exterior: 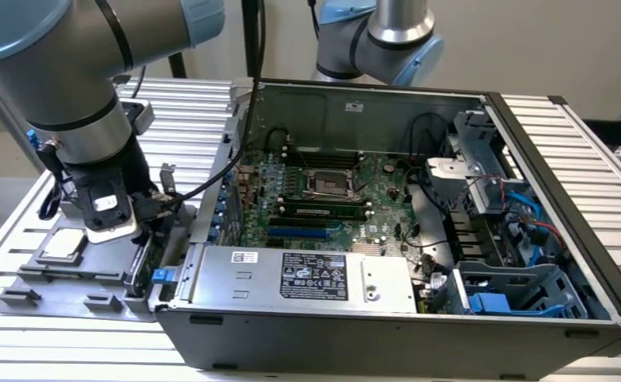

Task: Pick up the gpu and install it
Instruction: 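Pick up the gpu and move the gpu toward the slot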

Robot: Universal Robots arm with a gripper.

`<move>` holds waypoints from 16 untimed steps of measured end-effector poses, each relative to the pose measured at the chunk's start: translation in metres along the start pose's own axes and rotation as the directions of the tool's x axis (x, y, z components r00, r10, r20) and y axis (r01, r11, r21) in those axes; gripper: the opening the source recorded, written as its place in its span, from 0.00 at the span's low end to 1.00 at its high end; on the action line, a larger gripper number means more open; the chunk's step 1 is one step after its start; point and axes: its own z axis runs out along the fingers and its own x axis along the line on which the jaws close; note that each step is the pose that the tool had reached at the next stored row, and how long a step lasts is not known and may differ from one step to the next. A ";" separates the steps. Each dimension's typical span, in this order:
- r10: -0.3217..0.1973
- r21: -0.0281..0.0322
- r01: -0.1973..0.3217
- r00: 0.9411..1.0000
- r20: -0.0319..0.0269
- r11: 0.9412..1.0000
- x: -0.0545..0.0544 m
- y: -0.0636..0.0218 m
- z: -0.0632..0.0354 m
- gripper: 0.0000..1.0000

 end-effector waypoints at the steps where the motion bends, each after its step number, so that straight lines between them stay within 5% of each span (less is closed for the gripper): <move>1: 0.000 0.000 0.000 1.000 0.000 1.000 0.000 0.0000 0.0001 0.39; 8: -0.001 0.002 0.001 1.000 -0.001 1.000 0.000 0.0001 0.0001 0.27; 16: -0.002 0.002 0.002 1.000 -0.003 1.000 0.000 0.0002 0.0001 0.27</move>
